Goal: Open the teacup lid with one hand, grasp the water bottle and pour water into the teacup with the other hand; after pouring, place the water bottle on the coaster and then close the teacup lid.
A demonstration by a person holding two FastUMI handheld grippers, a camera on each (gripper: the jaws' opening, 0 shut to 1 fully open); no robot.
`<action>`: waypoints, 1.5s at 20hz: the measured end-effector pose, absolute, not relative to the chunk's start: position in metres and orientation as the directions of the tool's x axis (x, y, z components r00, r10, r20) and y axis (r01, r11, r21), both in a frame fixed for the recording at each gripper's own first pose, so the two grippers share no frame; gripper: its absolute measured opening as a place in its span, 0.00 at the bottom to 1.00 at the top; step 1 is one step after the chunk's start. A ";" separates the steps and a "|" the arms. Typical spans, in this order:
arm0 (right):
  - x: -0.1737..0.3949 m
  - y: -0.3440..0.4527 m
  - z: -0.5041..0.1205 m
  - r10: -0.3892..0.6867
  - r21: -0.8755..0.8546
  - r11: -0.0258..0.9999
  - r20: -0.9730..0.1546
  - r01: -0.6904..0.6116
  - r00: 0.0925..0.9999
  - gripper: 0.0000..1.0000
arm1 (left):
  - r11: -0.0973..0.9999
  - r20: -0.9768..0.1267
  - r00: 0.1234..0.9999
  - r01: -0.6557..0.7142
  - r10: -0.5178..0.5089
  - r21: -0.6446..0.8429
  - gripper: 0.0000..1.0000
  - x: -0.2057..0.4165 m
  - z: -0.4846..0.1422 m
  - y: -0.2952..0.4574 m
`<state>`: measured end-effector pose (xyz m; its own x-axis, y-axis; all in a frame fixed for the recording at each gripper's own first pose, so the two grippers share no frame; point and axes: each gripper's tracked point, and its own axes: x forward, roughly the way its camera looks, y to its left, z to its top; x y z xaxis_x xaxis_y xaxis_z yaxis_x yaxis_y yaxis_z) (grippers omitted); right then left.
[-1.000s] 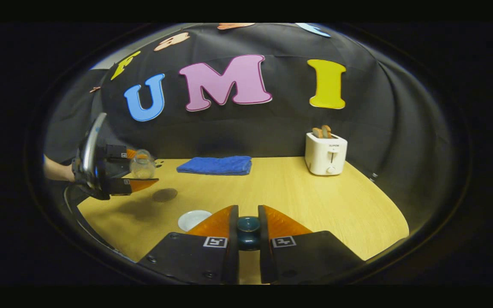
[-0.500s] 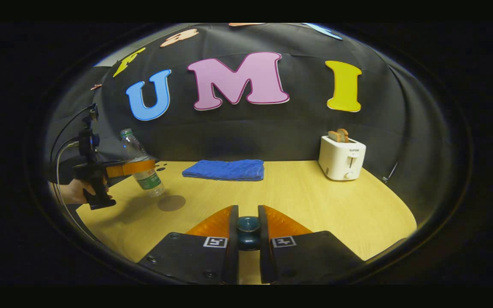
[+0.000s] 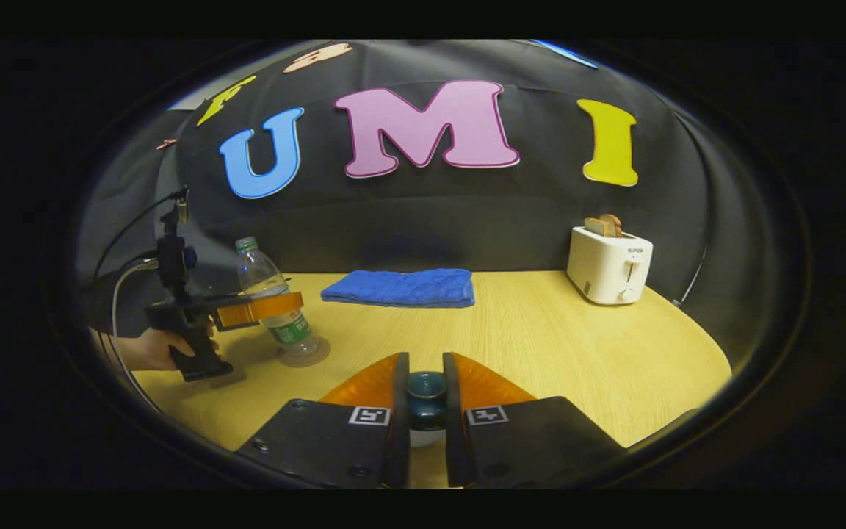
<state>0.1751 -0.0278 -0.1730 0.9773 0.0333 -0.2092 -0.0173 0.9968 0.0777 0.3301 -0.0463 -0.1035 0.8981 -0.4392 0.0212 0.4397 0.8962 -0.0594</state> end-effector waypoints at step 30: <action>0.164 -0.021 -0.180 0.081 0.043 0.996 -0.235 -0.073 0.969 0.23 | 0.910 -0.099 0.907 0.414 -0.410 0.022 0.96 0.270 -0.133 -0.027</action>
